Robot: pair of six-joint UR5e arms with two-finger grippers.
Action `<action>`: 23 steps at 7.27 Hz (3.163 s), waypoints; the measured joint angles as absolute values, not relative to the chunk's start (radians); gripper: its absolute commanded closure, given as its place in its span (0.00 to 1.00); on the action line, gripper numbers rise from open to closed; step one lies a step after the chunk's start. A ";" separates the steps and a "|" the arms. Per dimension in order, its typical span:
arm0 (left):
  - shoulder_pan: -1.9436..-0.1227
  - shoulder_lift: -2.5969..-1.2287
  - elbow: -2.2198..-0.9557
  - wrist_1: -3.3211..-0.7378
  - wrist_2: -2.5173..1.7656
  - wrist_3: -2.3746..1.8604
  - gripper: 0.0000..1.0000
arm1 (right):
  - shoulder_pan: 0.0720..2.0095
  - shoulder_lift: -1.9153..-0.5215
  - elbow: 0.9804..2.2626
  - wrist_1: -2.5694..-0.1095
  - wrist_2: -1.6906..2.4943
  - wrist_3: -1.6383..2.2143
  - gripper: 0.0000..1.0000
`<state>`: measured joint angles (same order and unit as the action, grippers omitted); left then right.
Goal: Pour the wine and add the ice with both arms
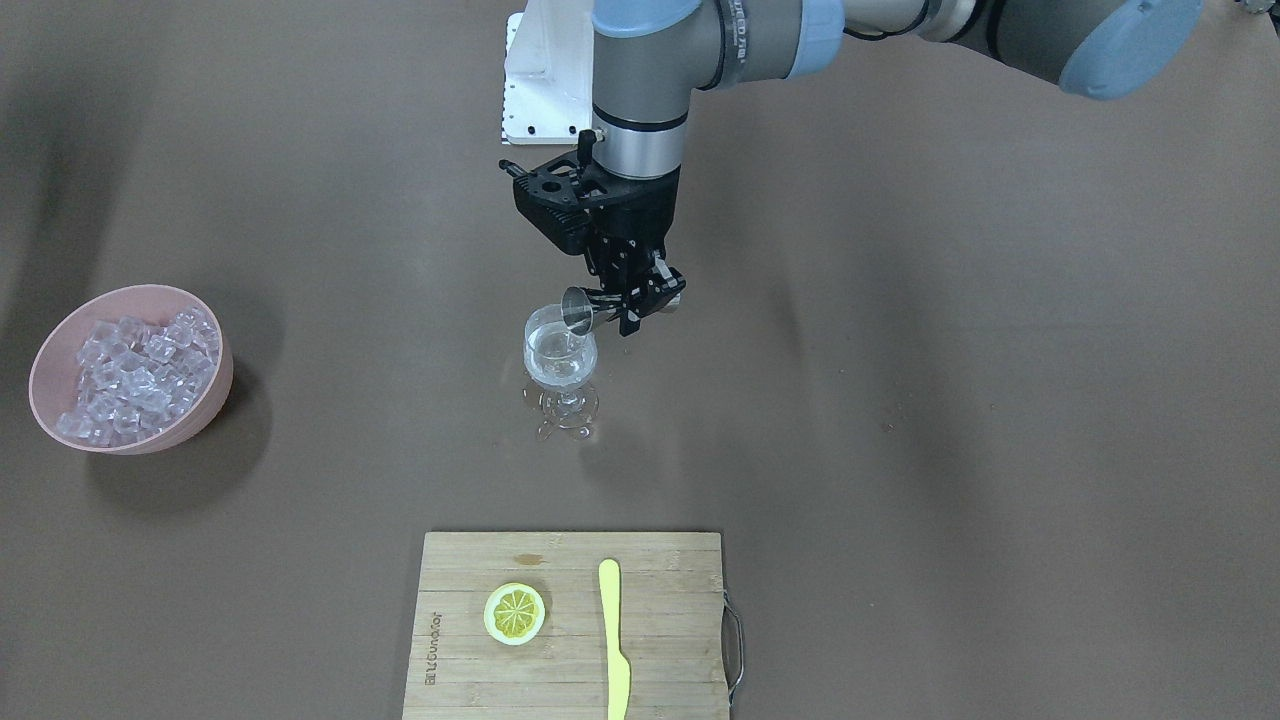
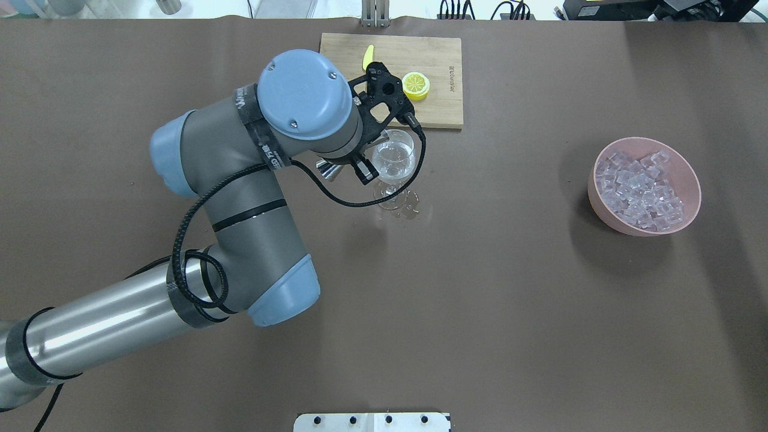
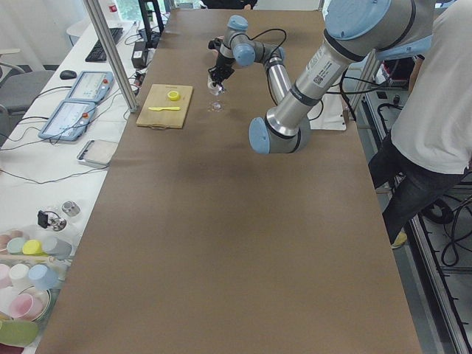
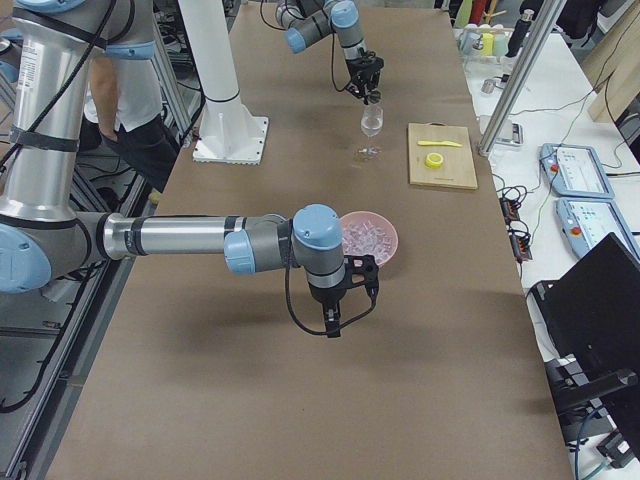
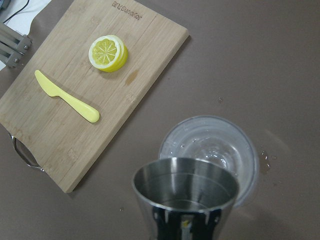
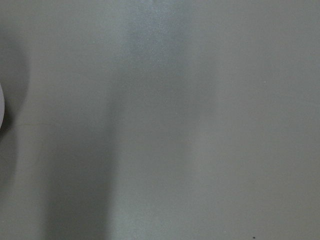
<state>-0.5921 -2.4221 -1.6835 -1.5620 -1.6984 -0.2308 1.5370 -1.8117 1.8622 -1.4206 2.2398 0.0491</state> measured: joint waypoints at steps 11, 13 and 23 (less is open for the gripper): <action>-0.923 -1.784 -1.866 -2.325 -1.973 -0.415 1.00 | 1.537 -1.812 1.863 -1.421 2.240 0.049 0.00; -0.938 -1.635 -1.767 -2.704 -1.875 -0.590 1.00 | 1.537 -1.812 1.864 -1.420 2.240 0.049 0.00; -0.726 -1.573 -1.826 -2.389 -0.919 -1.149 1.00 | 1.537 -1.801 1.863 -1.420 2.238 0.049 0.00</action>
